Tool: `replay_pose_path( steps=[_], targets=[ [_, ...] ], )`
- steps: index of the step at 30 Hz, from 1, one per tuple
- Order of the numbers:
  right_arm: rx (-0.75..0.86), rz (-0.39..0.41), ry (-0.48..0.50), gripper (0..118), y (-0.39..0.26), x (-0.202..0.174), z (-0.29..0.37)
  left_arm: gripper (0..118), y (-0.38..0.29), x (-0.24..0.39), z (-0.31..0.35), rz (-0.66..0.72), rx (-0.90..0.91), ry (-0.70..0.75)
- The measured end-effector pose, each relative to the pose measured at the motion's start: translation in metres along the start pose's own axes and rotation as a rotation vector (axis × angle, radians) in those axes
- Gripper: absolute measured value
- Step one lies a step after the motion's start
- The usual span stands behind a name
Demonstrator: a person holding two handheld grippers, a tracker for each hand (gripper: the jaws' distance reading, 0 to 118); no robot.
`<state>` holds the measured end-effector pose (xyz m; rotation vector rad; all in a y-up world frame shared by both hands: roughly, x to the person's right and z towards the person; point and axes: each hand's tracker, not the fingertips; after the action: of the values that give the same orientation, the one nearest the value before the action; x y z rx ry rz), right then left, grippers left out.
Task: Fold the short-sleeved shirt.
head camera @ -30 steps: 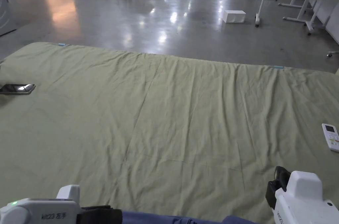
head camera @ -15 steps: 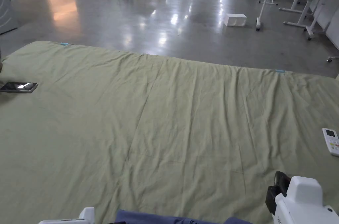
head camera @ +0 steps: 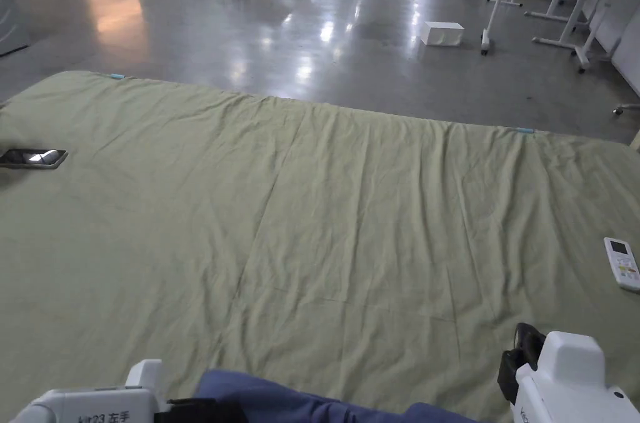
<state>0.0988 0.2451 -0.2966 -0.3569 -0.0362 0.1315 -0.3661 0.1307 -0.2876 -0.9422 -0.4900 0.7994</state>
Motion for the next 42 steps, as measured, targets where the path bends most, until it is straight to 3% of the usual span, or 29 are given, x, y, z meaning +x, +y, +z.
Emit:
replay_pose_path(
  steps=[4,9,14,22,32,42],
  targets=[
    [0.002,-0.002,0.006,0,0.0,-0.001,0.0,15,0.022,0.016,0.04,-0.066,0.046,0.062],
    [0.007,-0.002,0.012,0,0.001,-0.001,0.0,15,0.044,0.052,0.094,-0.215,0.07,0.348],
    [0.01,-0.011,0.021,0,0.001,-0.002,-0.002,15,0.043,0.079,0.093,-0.354,0.021,0.507],
    [0.003,-0.018,0.026,0,-0.004,-0.001,0.0,15,0.023,0.118,0.065,-0.487,-0.005,0.552],
    [-0.002,-0.029,0.013,0,-0.007,0.006,0.002,15,-0.005,0.165,0.014,-0.641,-0.098,0.474],
    [-0.018,-0.039,0.008,0,-0.015,0.006,0.005,15,-0.037,0.189,-0.08,-0.56,-0.191,0.416]
  ],
)
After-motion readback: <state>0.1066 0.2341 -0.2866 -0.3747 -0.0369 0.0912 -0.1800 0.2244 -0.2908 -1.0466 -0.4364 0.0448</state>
